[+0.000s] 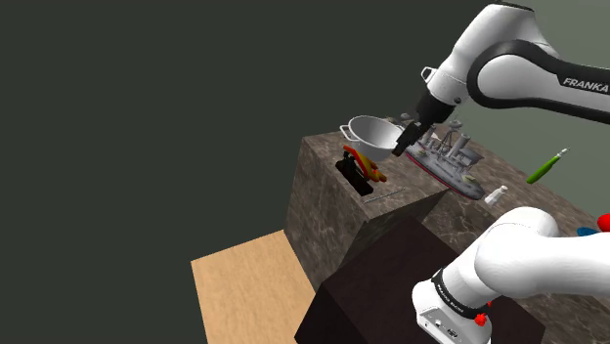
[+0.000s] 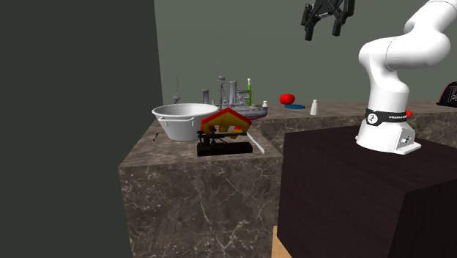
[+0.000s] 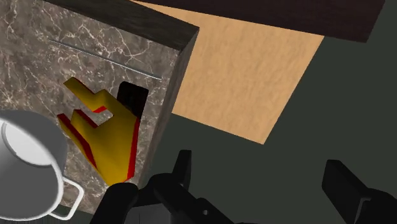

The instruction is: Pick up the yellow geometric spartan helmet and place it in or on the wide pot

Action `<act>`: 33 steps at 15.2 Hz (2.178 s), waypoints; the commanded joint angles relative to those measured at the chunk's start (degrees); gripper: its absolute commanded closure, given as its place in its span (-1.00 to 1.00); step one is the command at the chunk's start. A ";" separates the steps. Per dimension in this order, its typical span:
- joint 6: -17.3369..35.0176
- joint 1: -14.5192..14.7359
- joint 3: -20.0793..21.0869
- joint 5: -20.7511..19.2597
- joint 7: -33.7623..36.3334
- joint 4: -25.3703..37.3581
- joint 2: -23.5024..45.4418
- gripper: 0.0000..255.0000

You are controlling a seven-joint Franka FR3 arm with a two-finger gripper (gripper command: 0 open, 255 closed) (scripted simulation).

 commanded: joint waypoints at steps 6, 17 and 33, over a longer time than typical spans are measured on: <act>11.40 -1.70 -9.75 -7.32 -16.07 -12.26 -4.25 -1.00; 37.41 -2.49 -33.05 -18.77 -45.15 -18.47 10.25 -1.00; 62.39 74.47 -119.01 -9.16 -93.65 3.78 22.71 -1.00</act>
